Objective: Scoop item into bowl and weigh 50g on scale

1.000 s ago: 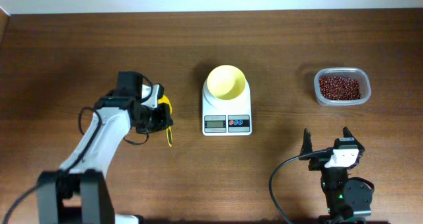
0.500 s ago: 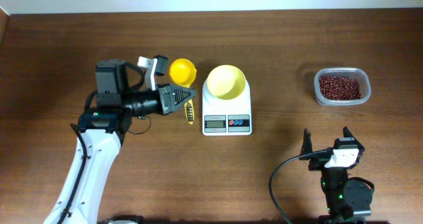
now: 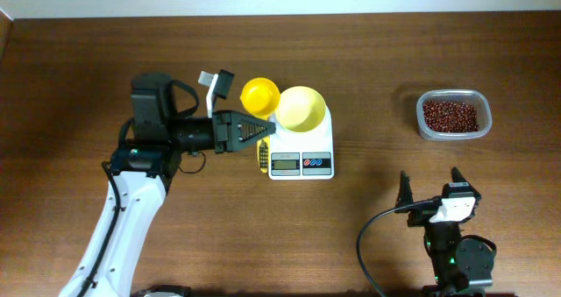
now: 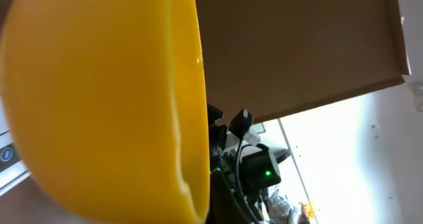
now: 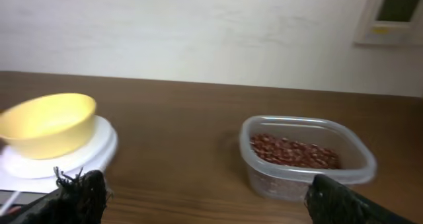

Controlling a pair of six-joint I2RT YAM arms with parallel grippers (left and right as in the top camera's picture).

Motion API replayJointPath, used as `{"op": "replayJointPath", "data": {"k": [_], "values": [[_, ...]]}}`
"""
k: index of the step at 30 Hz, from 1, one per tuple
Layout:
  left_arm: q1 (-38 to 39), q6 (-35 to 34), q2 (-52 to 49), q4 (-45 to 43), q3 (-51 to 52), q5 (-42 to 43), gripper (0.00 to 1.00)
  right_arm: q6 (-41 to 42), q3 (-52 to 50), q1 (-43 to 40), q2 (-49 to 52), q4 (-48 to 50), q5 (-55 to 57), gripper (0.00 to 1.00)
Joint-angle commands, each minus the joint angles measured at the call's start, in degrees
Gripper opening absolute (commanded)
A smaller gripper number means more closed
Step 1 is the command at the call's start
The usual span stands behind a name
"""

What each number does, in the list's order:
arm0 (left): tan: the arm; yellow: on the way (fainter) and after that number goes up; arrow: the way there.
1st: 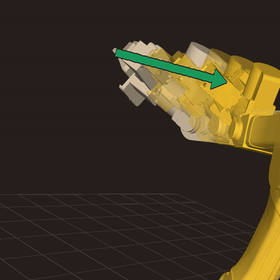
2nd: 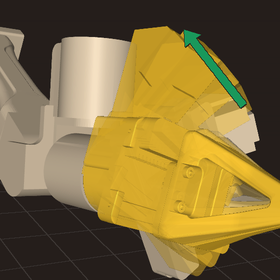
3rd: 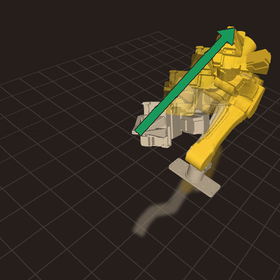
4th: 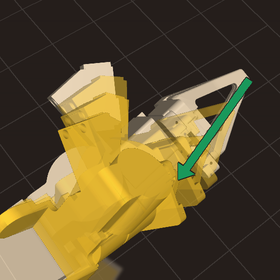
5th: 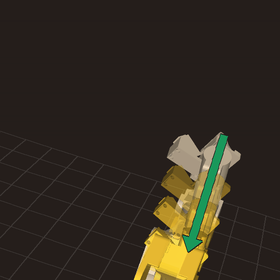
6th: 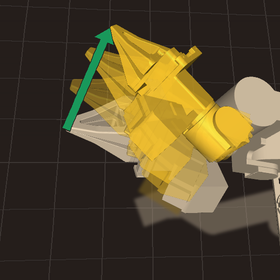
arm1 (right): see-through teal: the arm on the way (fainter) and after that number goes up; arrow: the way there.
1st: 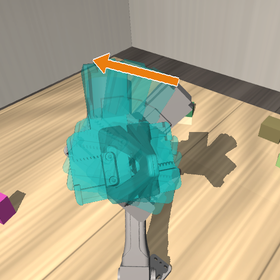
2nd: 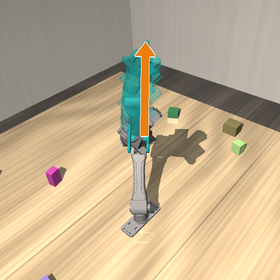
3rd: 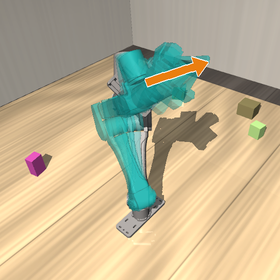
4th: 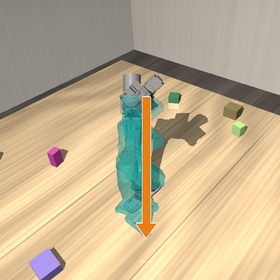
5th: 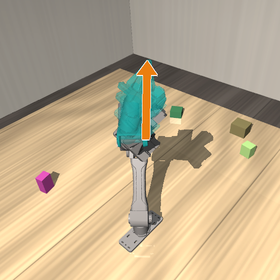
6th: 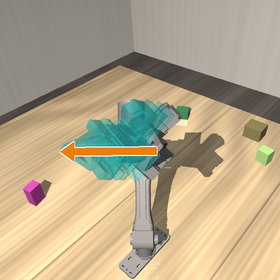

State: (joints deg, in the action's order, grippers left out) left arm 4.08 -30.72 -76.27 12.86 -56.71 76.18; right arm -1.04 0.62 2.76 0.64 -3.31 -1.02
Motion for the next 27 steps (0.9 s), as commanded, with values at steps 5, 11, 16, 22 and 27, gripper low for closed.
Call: {"op": "replayJointPath", "data": {"k": [5,11,16,22,27], "values": [[4.5,0.6,0.9,-0.7,-0.6,-5.5,0.0,15.7,-0.3,-0.2,-0.3,9.9,-37.7,0.99],[4.6,-0.1,0.9,-14.6,-0.6,1.9,0.0,33.7,0.8,-0.2,-0.3,15.8,-34.1,0.99],[8.4,-2.3,0.9,-18.1,-0.6,-1.7,0.0,43.2,3.5,-0.2,-0.3,15.8,-29.6,0.99],[16.2,-4.7,0.9,-24.8,-0.6,-9.9,0.0,49.1,3.5,-0.2,-0.3,22.4,-28.7,0.99],[21.5,-16.6,0.9,-30.6,-0.6,-24.8,0.0,65.1,3.5,-0.2,-0.3,26.1,-31.3,0.99]]}}
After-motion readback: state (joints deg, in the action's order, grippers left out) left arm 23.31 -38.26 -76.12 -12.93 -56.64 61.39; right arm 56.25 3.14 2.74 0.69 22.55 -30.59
